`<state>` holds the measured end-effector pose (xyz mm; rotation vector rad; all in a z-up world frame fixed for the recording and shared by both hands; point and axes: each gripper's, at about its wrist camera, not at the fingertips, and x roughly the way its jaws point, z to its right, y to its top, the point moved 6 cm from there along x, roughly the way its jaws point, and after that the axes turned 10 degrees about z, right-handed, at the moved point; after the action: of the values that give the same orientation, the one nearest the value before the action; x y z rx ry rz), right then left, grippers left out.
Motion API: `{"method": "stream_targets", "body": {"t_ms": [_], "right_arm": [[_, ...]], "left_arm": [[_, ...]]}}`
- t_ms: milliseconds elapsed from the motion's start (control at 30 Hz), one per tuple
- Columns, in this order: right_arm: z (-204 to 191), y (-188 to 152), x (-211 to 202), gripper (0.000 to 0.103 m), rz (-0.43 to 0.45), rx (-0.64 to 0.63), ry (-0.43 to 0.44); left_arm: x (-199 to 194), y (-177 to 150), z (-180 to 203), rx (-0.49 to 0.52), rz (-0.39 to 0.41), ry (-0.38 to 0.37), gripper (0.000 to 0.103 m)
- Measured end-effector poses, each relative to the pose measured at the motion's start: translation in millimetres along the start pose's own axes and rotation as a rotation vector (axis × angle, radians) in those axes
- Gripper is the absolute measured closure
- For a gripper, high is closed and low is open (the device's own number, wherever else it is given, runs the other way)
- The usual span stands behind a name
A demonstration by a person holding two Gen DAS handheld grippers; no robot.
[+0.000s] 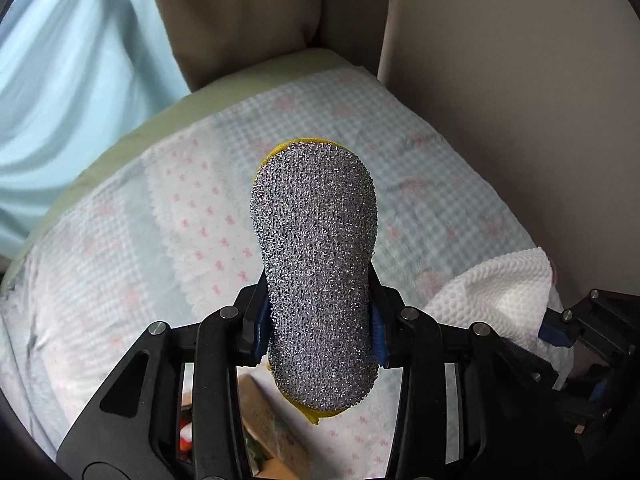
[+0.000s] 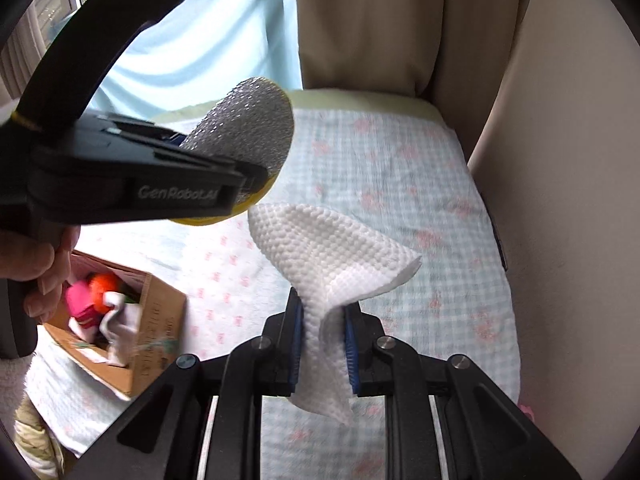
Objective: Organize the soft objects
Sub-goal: 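Carry the scrubber and white wipe over the box with both tools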
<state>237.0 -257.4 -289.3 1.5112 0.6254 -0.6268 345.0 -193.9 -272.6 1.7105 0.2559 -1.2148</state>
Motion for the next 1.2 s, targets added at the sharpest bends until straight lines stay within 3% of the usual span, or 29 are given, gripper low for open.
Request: {"method": "stream_targets", "body": {"t_ms": [267,433,567,867,1200], "right_arm": [[-56,28,-72,0.086,0.052,-0.022,0.055],[-113,32,-99,0.086,0.06,-0.038,0.107],[-168,26,-106,0.086,0.046,-0.044,0.162],[-261,2,-77,0.086,-0.044,-0.063,0.234],[-298,-20,-13,0.086,-0.197,-0.003,0.219]], "left_arm": [[-114,-24,-53,-0.11,0.076,0.062,0.068],[-175,-63,-97,-0.175,0.094,0.125,0.068],[-201,-101,-133,-0.222,0.082,0.182,0.068],[-205,-189,-191,-0.339,-0.008,0.184,0.068],[-158,-238,-224,-0.293,-0.1,0.143,0.068]]}}
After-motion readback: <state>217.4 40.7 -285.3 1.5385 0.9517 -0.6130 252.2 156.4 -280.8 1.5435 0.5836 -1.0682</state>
